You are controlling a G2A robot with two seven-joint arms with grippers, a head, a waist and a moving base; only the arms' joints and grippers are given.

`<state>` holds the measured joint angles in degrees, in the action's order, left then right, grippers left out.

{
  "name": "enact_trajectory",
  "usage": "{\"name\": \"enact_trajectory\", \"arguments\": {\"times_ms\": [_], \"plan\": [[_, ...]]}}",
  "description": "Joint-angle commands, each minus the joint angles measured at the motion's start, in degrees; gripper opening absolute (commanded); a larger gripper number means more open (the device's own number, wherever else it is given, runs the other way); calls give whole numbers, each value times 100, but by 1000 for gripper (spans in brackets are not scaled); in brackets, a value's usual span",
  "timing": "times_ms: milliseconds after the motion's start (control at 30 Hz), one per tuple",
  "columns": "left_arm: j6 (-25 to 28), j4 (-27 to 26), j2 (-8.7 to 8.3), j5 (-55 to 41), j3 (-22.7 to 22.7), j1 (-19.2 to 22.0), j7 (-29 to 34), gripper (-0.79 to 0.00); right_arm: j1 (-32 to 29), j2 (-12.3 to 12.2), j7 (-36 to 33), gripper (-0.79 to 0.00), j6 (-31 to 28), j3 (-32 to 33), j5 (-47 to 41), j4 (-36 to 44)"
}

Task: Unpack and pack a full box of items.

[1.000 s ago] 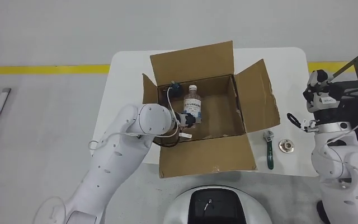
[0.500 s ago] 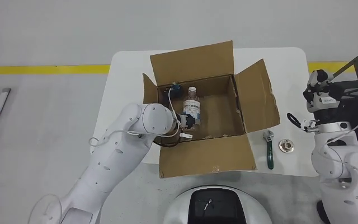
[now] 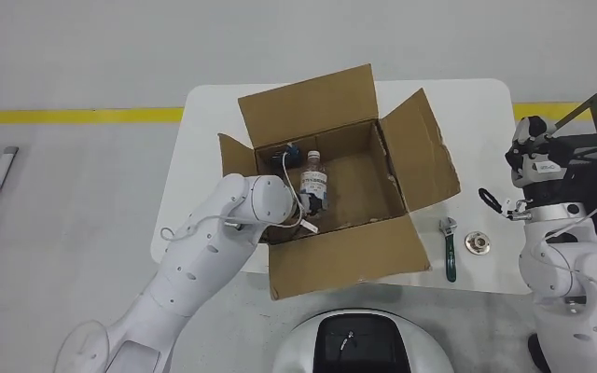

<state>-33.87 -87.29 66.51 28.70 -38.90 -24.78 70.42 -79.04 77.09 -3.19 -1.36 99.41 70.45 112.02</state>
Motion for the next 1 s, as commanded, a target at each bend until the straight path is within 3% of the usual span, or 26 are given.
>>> {"name": "enact_trajectory", "arguments": {"times_ms": [0,500,567,600,700,733,767,967], "plan": [[-30,90,15,-2,89,74,-30,-785,0,0,0,-785,0,0,0,0],[-289,690,123,-612,955,696,-288,-785,0,0,0,-785,0,0,0,0],[-327,738,122,-741,1054,784,-327,-403,0,0,0,-785,0,0,0,0],[-350,760,118,-804,1097,828,-350,0,0,0,0,-785,0,0,0,0],[-416,782,101,-990,1227,937,-415,0,0,0,0,-770,0,0,0,0],[-425,779,93,-1043,1274,971,-424,0,0,0,0,-545,0,0,0,0],[-418,769,84,-1096,1317,1007,-418,0,0,0,0,0,0,0,0,0],[-408,607,14,-1275,1523,1193,-408,0,0,0,0,0,0,0,0,0]]}}
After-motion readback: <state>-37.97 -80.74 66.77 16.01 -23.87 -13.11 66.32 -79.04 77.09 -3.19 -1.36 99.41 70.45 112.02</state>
